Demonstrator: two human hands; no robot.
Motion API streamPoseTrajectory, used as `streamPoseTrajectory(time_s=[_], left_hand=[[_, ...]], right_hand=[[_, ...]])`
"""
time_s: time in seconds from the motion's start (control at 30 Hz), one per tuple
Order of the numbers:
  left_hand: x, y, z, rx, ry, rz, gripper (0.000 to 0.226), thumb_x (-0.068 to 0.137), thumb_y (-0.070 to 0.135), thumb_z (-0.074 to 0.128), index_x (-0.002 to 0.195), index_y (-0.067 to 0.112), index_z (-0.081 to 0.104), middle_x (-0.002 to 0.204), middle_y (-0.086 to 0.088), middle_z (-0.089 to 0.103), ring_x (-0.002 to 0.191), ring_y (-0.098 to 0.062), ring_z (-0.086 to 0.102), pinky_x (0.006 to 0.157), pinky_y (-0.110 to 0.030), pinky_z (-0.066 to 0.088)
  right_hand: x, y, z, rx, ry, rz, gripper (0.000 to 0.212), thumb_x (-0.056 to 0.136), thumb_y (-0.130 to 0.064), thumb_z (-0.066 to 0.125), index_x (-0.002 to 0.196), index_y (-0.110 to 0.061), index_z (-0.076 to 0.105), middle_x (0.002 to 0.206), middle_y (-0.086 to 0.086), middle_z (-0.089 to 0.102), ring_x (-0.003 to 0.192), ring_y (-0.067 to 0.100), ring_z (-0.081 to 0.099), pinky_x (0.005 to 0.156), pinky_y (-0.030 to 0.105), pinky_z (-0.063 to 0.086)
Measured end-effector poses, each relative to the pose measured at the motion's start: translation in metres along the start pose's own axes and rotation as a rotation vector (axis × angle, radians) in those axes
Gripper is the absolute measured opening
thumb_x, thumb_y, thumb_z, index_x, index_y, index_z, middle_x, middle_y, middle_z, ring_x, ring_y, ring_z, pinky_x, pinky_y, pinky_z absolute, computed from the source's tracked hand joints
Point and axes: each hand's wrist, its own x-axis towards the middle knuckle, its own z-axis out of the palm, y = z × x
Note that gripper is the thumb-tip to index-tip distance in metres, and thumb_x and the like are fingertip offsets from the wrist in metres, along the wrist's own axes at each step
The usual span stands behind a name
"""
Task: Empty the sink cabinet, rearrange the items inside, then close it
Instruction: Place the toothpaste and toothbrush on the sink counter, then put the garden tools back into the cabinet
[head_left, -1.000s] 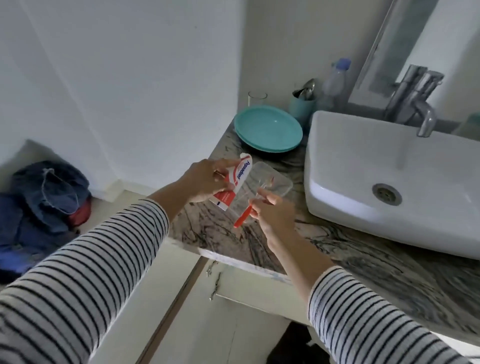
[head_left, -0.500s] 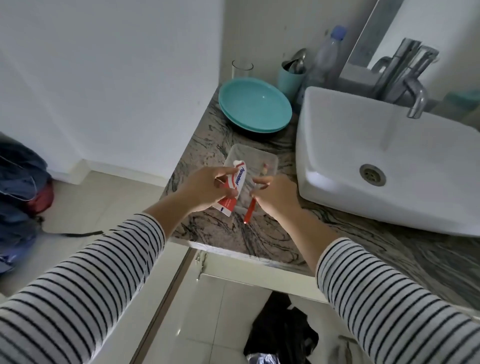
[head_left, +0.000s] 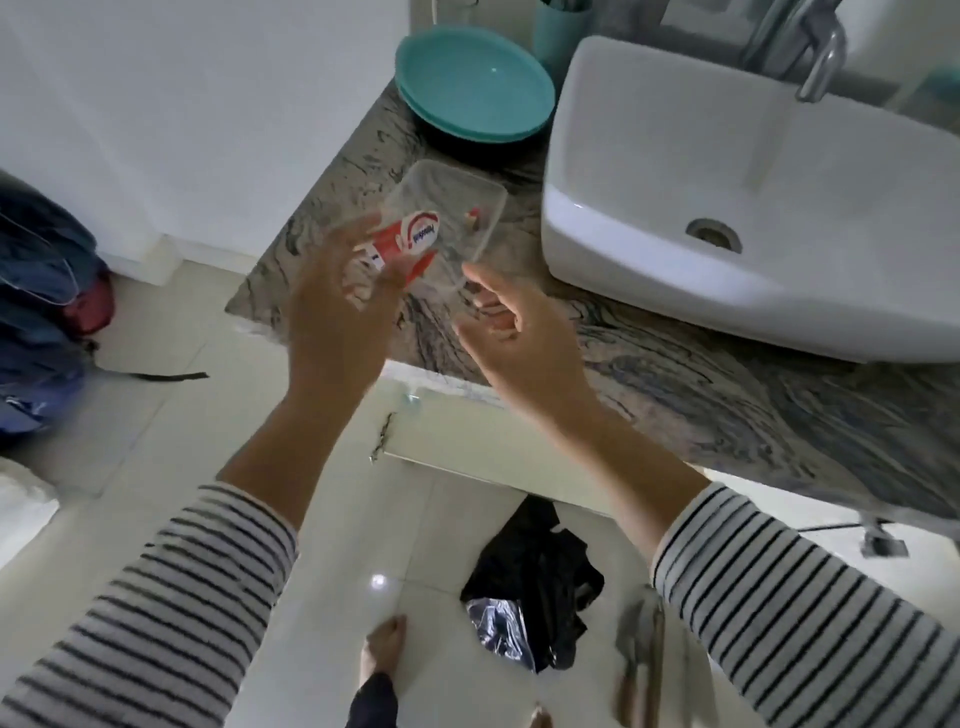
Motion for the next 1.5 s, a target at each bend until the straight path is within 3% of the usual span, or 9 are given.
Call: streamPoseTrajectory(time_s=[0.1,0.2,0.37,0.57,0.7,0.93,1.07,1.27,1.5], left_hand=[[-0.094,-0.011,0.009,-0.032,-0.005,-0.024,0.04,0.089,0.035,0.057,0.127,0.021,0.05,0.111,0.008,0.061,0.097,0.0,0.06,0.08,-0.011,0.049],[-0.185,-0.04,0.034,0.052,-0.287,-0.221,0.054,0.083,0.038,0.058,0.134,0.028,0.043,0.115,0.01,0.058,0.093,0.006,0.058,0.073,-0.001,0.042],[-0.285,-0.103,0.09,0.214,-0.824,-0.371,0.07,0.081,0.046,0.062,0.141,0.04,0.026,0.133,0.002,0.046,0.106,-0.007,0.049,0.089,-0.023,0.041],[-0.334,-0.183,0.161,0.36,-1.151,-0.335,0.071,0.086,0.041,0.06,0.145,0.031,0.023,0.144,-0.001,0.033,0.13,-0.015,0.033,0.098,-0.02,0.024],[-0.346,-0.256,0.215,0.489,-1.279,-0.22,0.073,0.086,0.046,0.057,0.146,0.023,0.023,0.149,-0.002,0.028,0.137,-0.017,0.026,0.107,-0.027,0.024],[-0.361,-0.376,0.321,0.713,-1.413,-0.014,0.065,0.085,0.046,0.059,0.133,0.008,0.039,0.134,-0.01,0.042,0.124,-0.028,0.042,0.1,-0.036,0.038],[-0.366,-0.425,0.389,0.789,-1.392,0.182,0.07,0.085,0.049,0.057,0.135,0.005,0.036,0.137,-0.013,0.038,0.126,-0.03,0.04,0.101,-0.038,0.037],[-0.386,-0.426,0.466,0.713,-1.32,0.384,0.074,0.087,0.048,0.056,0.142,0.006,0.028,0.144,-0.013,0.032,0.131,-0.03,0.035,0.104,-0.039,0.035],[-0.471,-0.409,0.522,0.577,-1.548,0.48,0.077,0.089,0.047,0.053,0.147,0.013,0.016,0.152,-0.007,0.022,0.138,-0.027,0.025,0.109,-0.037,0.027]], right_hand=[[-0.074,0.043,-0.02,0.012,-0.087,-0.071,0.048,0.083,-0.023,0.065,0.13,-0.027,0.052,0.104,-0.004,0.058,0.079,0.006,0.059,0.065,0.015,0.051],[-0.15,0.108,-0.035,-0.049,-0.184,0.014,0.053,0.083,-0.027,0.064,0.133,-0.035,0.046,0.107,-0.003,0.057,0.083,0.009,0.06,0.068,0.022,0.054],[-0.251,0.226,-0.037,-0.16,-0.257,0.275,0.062,0.081,-0.03,0.067,0.137,-0.034,0.041,0.109,-0.004,0.052,0.087,0.01,0.058,0.075,0.014,0.045],[-0.316,0.346,-0.006,-0.288,-0.37,0.486,0.064,0.086,-0.029,0.063,0.143,-0.028,0.033,0.127,-0.001,0.047,0.112,0.007,0.042,0.094,0.02,0.034],[-0.336,0.427,0.025,-0.411,-0.465,0.603,0.064,0.089,-0.037,0.057,0.145,-0.028,0.028,0.151,0.0,0.025,0.139,0.016,0.026,0.11,0.033,0.032],[-0.332,0.579,0.086,-0.624,-0.52,0.546,0.076,0.09,-0.045,0.052,0.149,-0.013,0.015,0.157,0.001,0.011,0.145,0.015,0.009,0.116,0.031,0.021],[-0.316,0.652,0.102,-0.701,-0.55,0.463,0.075,0.091,-0.046,0.051,0.149,-0.014,0.016,0.157,-0.003,0.013,0.144,0.015,0.015,0.113,0.029,0.024],[-0.332,0.715,0.092,-0.705,-0.432,0.5,0.073,0.089,-0.044,0.056,0.146,-0.011,0.025,0.153,0.004,0.026,0.137,0.02,0.029,0.111,0.032,0.029],[-0.42,0.756,0.051,-0.654,-0.264,0.76,0.069,0.09,-0.04,0.055,0.146,-0.012,0.026,0.154,0.002,0.026,0.142,0.018,0.023,0.111,0.031,0.026]])
